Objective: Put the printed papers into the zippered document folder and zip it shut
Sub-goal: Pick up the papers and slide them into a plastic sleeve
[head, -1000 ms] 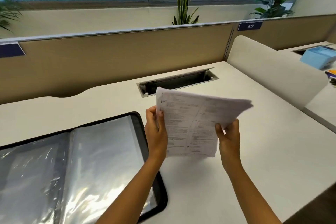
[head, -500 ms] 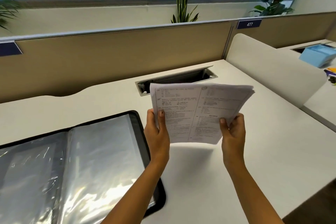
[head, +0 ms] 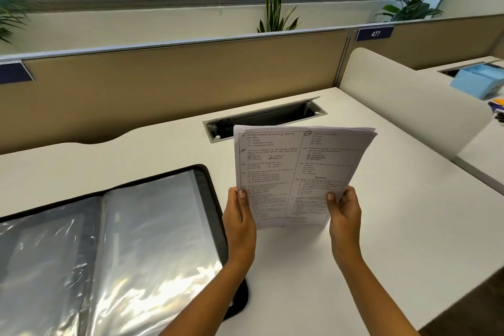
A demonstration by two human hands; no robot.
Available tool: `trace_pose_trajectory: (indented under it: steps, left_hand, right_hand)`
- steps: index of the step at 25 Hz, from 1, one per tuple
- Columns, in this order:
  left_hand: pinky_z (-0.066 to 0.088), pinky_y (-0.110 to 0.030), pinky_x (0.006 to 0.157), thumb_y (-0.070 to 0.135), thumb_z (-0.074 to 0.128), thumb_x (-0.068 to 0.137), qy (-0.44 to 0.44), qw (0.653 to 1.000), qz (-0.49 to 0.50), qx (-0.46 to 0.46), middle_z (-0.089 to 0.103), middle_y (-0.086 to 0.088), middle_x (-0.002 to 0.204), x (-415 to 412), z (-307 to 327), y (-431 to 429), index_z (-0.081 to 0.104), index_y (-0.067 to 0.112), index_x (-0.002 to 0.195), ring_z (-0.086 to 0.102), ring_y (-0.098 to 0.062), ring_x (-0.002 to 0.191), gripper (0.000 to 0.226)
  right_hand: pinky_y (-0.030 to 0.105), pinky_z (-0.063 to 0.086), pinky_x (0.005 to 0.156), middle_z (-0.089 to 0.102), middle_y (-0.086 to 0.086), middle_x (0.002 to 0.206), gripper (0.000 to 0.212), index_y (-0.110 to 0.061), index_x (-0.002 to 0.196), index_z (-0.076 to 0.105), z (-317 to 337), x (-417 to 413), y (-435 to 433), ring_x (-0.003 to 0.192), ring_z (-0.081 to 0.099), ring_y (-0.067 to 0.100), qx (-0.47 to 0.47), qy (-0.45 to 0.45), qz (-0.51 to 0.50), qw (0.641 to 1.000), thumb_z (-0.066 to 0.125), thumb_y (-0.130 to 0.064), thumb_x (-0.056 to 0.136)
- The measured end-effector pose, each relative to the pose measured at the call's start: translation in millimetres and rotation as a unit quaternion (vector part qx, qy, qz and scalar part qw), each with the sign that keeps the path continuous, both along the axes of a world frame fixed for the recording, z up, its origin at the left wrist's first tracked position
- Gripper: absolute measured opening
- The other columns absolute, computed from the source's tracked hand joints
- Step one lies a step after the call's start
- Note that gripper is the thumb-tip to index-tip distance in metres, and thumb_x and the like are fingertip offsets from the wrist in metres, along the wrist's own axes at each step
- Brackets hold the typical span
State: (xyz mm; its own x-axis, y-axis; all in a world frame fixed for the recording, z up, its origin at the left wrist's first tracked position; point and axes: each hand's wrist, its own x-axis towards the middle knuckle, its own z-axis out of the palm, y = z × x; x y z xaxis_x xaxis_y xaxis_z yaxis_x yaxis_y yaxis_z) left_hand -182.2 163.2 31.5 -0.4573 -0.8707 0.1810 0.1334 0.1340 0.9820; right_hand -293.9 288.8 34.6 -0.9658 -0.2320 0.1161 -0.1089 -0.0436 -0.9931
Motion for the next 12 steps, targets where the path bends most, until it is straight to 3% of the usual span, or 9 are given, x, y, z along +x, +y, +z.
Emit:
trace_pose_trajectory:
  steps: [5,12]
  left_hand:
    - [0.051,-0.014,0.062,0.028,0.036,0.097,0.005,1.000,0.014,0.004,0.061,0.013,0.094,2,0,6,0.049,0.030,0.093,0.061,0.000,0.085,0.014]
    - [0.052,-0.014,0.063,0.034,0.035,0.092,-0.001,1.000,-0.007,0.005,0.060,0.013,0.098,6,-4,13,0.048,0.031,0.096,0.061,0.001,0.089,0.014]
  right_hand:
    - [0.024,0.052,0.074,0.065,0.000,0.105,0.010,-0.009,0.106,0.052,4,-4,8,0.094,0.062,0.017,0.003,0.014,0.015,1.000,0.049,-0.010,0.096]
    - [0.020,0.052,0.077,0.063,0.007,0.109,0.013,-0.007,0.108,0.052,-5,-2,17,0.096,0.060,0.019,0.000,0.000,0.024,1.000,0.049,-0.004,0.095]
